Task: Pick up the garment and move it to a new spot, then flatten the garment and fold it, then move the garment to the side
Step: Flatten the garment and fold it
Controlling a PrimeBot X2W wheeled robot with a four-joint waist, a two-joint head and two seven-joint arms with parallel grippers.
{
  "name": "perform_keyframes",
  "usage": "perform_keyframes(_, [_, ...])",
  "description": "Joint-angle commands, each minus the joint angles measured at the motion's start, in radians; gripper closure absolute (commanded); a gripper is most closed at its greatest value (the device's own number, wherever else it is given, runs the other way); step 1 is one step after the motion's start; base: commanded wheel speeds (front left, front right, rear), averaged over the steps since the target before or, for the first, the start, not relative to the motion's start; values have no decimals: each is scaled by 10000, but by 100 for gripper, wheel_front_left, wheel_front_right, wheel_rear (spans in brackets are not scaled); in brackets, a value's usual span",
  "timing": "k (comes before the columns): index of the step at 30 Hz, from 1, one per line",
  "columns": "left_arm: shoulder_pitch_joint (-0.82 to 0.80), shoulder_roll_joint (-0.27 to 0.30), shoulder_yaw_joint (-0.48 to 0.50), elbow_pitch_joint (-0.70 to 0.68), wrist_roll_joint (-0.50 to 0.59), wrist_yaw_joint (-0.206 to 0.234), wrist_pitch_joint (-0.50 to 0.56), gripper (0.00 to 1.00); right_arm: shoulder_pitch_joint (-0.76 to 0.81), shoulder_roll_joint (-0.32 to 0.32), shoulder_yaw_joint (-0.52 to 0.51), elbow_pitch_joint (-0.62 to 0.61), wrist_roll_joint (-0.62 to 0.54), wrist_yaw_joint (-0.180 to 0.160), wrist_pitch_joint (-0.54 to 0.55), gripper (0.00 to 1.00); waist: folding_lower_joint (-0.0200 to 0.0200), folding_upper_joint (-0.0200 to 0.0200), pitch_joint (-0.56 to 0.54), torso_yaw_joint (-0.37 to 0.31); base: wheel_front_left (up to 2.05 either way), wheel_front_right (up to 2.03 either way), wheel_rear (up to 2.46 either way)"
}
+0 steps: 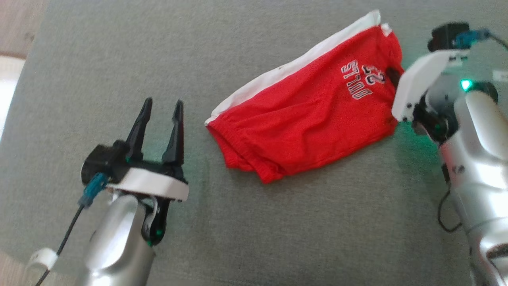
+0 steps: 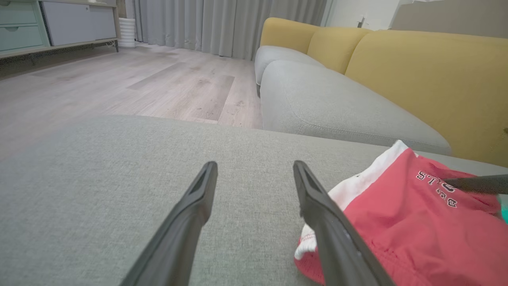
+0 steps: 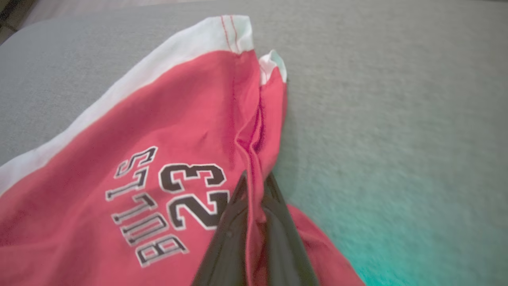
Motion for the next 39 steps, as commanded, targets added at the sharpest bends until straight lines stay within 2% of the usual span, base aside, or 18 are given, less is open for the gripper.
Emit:
perform_keyframes(1, [154,274,449,-318,88,-44,-95,0,227,-71,3,-387,20,67,-80,100,-1,0,-378,-366,0,0,0])
perform_keyframes(5, [610,388,635,-412,83,-52,-95,0,835,-554,-319,-992,-512,67,-183,100,-1,0,-861,-844,0,0,0])
perform_keyframes(10, [1073,521,705,-381,83,-56,-95,0,1862,-1025,-1206,-1987,-1452,67,-172,100,-1,0,-1355,-1251,0,0,0])
perform_keyframes(16, [1247,559,578,-404,40,-57,-95,0,2682,-1116,-2198,-3039,-2182,67,61,100,-1,0,-1581,-1380,0,0,0])
perform_keyframes(20, [1244,561,433,-384,-7,-58,-95,0,2953,-805,-2394,-3959,-2590,67,285,100,-1,0,-1653,-1360,0,0,0])
perform_keyframes(25, [1206,569,227,-342,-95,-58,-95,0,2962,-535,-1424,-5195,-2842,67,674,100,-1,0,-1746,-1228,0,0,0])
perform_keyframes(31, [1189,562,130,-329,-210,-59,-95,0,2693,-56,713,-6077,-2207,67,1444,100,-1,0,-1779,-1072,0,0,0])
perform_keyframes(35, [1146,521,68,-319,-268,-59,-95,0,2333,505,1890,-5688,-1801,67,1591,100,-1,0,-1720,-944,0,0,0])
perform_keyframes(39, [1059,481,-51,-305,-319,-59,-95,0,1977,1039,2391,-4654,-1581,67,1485,100,-1,0,-1635,-768,0,0,0])
